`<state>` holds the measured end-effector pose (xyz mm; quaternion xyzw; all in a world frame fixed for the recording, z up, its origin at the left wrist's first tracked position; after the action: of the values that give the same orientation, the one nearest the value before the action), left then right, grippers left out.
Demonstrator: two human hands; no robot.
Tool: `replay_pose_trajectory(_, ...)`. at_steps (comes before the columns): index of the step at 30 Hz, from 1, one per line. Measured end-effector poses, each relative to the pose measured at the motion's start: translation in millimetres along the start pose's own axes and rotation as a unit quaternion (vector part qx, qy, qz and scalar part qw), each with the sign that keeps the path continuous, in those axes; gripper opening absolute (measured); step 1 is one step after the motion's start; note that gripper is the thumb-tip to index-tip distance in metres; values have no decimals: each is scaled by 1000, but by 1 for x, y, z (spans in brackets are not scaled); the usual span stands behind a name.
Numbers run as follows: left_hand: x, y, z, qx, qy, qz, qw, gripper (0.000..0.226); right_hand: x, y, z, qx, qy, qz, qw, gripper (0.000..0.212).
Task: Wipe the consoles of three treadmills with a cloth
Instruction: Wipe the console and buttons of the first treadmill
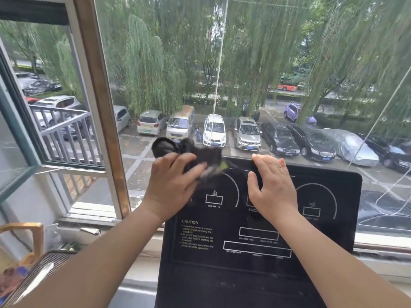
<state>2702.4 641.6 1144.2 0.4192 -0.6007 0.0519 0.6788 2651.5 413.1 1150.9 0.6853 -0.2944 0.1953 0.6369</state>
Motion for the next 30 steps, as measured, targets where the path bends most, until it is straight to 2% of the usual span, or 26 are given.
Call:
replay_pose_trajectory(2, -8, -3, -6, -20, 120, 39, 992, 40, 0, 0, -1, 2, -1, 0, 1000, 51)
replay_pose_trajectory(4, -25, -14, 18, -29, 134, 35, 990, 44, 1, 0, -2, 5, -6, 0, 1000, 50)
replay_pose_trajectory(7, -60, -33, 64, -51, 10, -17, 998, 39, 2, -1, -1, 9, -11, -2, 1000, 48)
replay_pose_trajectory(10, -78, -35, 81, -74, -148, -95, 982, 38, 1, -2, -1, 11, -13, -8, 1000, 45)
replay_pose_trajectory(12, -57, -29, 65, -61, -181, -105, 976, 35, 2, -1, 0, 8, -11, -18, 1000, 48)
replay_pose_trajectory(14, -18, -16, 34, -38, -107, -65, 991, 35, 5, 2, 1, 9, 2, -44, 999, 52)
replay_pose_trajectory(17, 11, -10, 0, -43, 86, -5, 995, 40, 8, 13, 11, 41, 15, -88, 995, 46)
replay_pose_trajectory(19, 4, -17, 11, -35, 138, 11, 990, 44, 5, 26, 31, 14, 0, -63, 998, 43)
replay_pose_trajectory(21, -13, -29, 38, -39, 109, -5, 993, 47, -1, 38, 61, -56, -30, -40, 997, 48)
replay_pose_trajectory(25, -34, -42, 88, -64, -92, -83, 990, 44, -16, 34, 106, -137, -30, -96, 985, 61)
replay_pose_trajectory(27, -10, -41, 83, -52, -142, -101, 983, 43, -15, 32, 120, -143, -29, -104, 984, 61)
replay_pose_trajectory(28, 7, -41, 75, -34, -125, -94, 987, 44, -14, 32, 127, -140, -41, -104, 984, 61)
replay_pose_trajectory(30, 36, -39, 55, -12, -4, -52, 999, 42, -12, 30, 140, -122, -52, -100, 986, 60)
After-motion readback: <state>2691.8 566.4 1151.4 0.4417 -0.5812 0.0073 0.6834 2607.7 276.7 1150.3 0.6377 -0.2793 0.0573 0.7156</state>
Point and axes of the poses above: each hand's wrist, its own x-axis towards the middle knuckle, its own y-axis out of the back of the hand, z = x × y, the point moved 9 cm from there along x, towards the middle knuckle, and after that the axes turned 11 degrees about -x, right-handed, at the moved point
